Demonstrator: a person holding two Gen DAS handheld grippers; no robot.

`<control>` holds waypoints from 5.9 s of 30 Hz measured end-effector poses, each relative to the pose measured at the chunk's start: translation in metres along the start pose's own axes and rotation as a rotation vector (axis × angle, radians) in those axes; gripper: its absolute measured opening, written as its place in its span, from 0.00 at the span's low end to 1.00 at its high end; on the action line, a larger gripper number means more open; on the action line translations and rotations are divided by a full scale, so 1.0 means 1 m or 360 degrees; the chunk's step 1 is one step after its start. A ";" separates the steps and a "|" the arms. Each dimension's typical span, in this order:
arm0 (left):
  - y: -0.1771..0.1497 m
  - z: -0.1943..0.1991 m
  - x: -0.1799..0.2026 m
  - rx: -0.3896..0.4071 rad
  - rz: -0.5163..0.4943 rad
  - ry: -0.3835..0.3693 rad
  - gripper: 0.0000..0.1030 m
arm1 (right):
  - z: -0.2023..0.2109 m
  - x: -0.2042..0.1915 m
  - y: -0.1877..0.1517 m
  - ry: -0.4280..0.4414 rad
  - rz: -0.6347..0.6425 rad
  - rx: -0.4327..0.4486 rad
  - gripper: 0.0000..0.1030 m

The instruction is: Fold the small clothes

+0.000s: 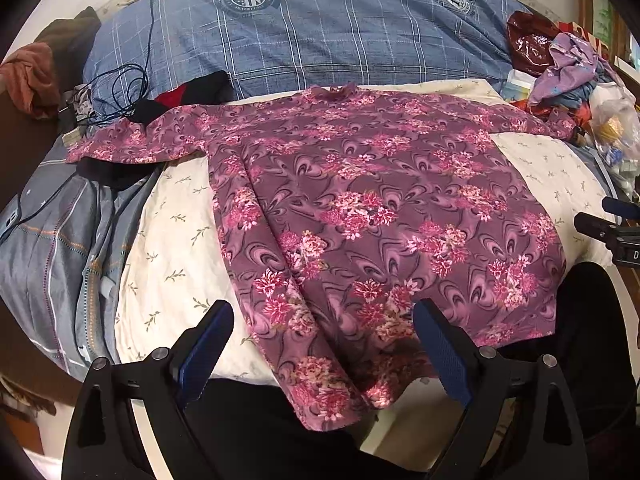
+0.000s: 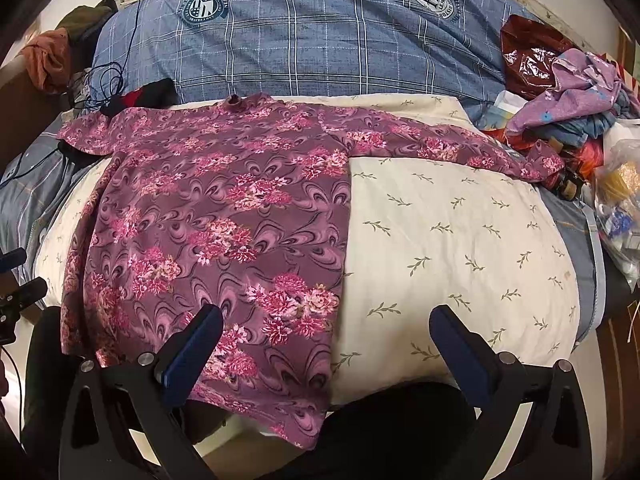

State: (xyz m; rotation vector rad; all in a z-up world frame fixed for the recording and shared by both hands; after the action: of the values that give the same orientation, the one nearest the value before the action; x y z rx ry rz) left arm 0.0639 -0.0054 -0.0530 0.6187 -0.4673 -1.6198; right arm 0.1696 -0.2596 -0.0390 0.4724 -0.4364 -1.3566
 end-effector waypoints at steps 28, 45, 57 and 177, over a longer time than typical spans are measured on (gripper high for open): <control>0.017 -0.042 -0.072 -0.0166 0.0298 0.0158 0.89 | -0.016 0.015 0.000 -0.0002 -0.0051 -0.0036 1.00; 0.038 -0.069 -0.083 -0.0231 0.0365 0.0073 0.89 | -0.038 0.024 0.006 0.0023 -0.0105 -0.0103 1.00; 0.010 -0.126 -0.077 -0.0596 0.0549 -0.0295 0.88 | -0.063 0.022 0.007 0.0074 -0.0150 -0.0163 1.00; 0.123 -0.197 -0.073 -0.0388 0.0677 -0.0295 0.52 | -0.148 0.108 0.157 0.0580 -0.0694 0.0137 0.27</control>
State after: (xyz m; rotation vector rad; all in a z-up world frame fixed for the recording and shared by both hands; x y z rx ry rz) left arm 0.2888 0.0590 -0.1195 0.1690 -0.4896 -1.3030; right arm 0.3978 -0.3330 -0.0713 0.9065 -0.0898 -1.6290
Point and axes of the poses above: each gripper's, at about its wrist camera, not at the fingertips, and z roughly against the way its jaws point, x to its right, y to its top, the point moved 8 cm from there along -z, roughly the way its jaws point, and after that the axes turned 4 degrees about y, right-handed, at the moved point
